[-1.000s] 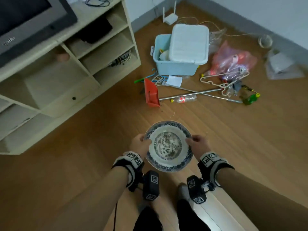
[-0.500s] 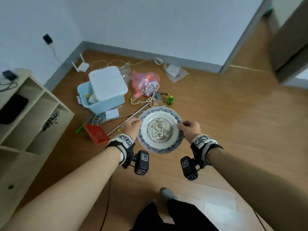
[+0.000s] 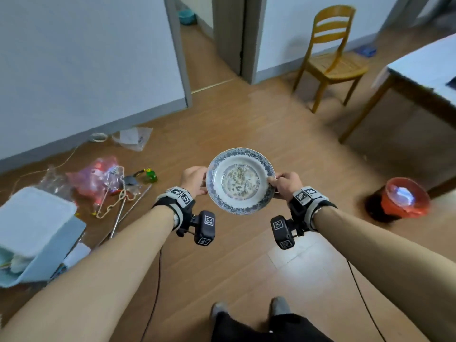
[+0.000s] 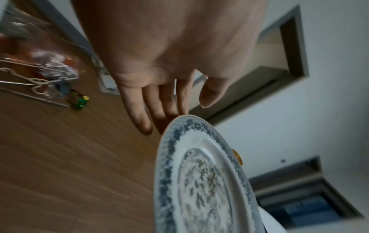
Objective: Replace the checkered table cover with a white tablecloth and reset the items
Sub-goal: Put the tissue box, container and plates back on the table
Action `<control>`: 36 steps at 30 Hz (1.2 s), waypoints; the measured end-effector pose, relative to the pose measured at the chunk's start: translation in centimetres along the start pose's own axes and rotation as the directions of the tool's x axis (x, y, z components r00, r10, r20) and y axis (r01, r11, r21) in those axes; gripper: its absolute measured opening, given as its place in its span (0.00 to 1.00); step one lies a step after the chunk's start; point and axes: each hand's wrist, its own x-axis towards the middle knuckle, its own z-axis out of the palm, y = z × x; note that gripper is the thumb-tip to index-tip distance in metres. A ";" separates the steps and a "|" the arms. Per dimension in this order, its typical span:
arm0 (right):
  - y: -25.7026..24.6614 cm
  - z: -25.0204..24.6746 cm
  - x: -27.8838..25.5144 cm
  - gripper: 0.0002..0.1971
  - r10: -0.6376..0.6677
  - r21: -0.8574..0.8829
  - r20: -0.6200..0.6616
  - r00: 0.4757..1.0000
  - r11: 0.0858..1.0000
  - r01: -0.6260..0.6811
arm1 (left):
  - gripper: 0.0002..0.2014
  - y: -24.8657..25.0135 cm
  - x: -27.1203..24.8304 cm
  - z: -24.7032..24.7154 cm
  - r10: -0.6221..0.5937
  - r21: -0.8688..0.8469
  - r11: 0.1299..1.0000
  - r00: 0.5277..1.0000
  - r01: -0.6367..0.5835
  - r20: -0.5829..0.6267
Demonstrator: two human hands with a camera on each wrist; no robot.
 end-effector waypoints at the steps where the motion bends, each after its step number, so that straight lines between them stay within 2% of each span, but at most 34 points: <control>1: 0.3 -2.5 0.0 0.09 0.011 0.038 -0.048 0.999 0.999 -0.009 | 0.06 0.9 -0.1 2.2 0.025 0.055 0.998 0.999 -0.027 0.039; 3: 1.2 -7.9 0.0 0.09 0.042 0.113 -0.144 0.989 0.993 -0.026 | 0.06 2.3 -0.3 6.8 0.087 0.200 0.974 0.992 -0.104 0.094; 5: 2.3 -13.6 0.1 0.09 0.075 0.177 -0.228 0.971 0.984 -0.034 | 0.06 3.4 -0.5 11.7 0.149 0.361 0.911 0.976 -0.198 0.159; 9: 4.8 -25.0 -0.2 0.10 0.101 0.267 -0.354 0.930 0.964 -0.003 | 0.12 5.5 -1.3 21.8 0.198 0.630 0.681 0.922 -0.373 0.332; 12: 7.2 -33.1 -0.5 0.05 0.132 0.330 -0.416 0.900 0.944 0.014 | 0.15 7.1 -2.3 29.9 0.220 0.724 0.512 0.885 -0.462 0.410; 14: 8.7 -37.9 -0.9 0.07 0.163 0.360 -0.463 0.871 0.933 0.017 | 0.17 8.1 -3.1 35.2 0.241 0.758 0.389 0.851 -0.524 0.466; 16: 9.9 -42.5 -1.2 0.10 0.210 0.382 -0.529 0.822 0.924 0.009 | 0.18 9.1 -3.9 40.3 0.238 0.765 0.294 0.819 -0.573 0.522; 18: 11.0 -46.4 -1.2 0.10 0.250 0.403 -0.569 0.784 0.915 0.001 | 0.17 9.9 -4.7 44.8 0.216 0.758 0.223 0.789 -0.613 0.575; 23: 12.7 -55.4 0.1 0.03 0.365 0.565 -0.575 0.732 0.824 0.033 | 0.17 12.3 -4.8 56.2 0.172 0.712 0.112 0.719 -0.693 0.673; 27: 13.4 -62.7 3.4 0.02 0.456 0.670 -0.588 0.668 0.737 0.086 | 0.21 15.3 -3.2 66.8 0.126 0.645 0.041 0.645 -0.763 0.754; 32: 12.9 -71.8 7.7 0.02 0.521 0.694 -0.635 0.570 0.709 0.124 | 0.22 19.5 -0.7 81.0 0.093 0.530 -0.052 0.524 -0.846 0.846; 36: 11.9 -79.2 10.1 0.02 0.571 0.717 -0.656 0.493 0.676 0.171 | 0.20 23.1 -0.4 92.2 0.031 0.408 -0.097 0.406 -0.908 0.913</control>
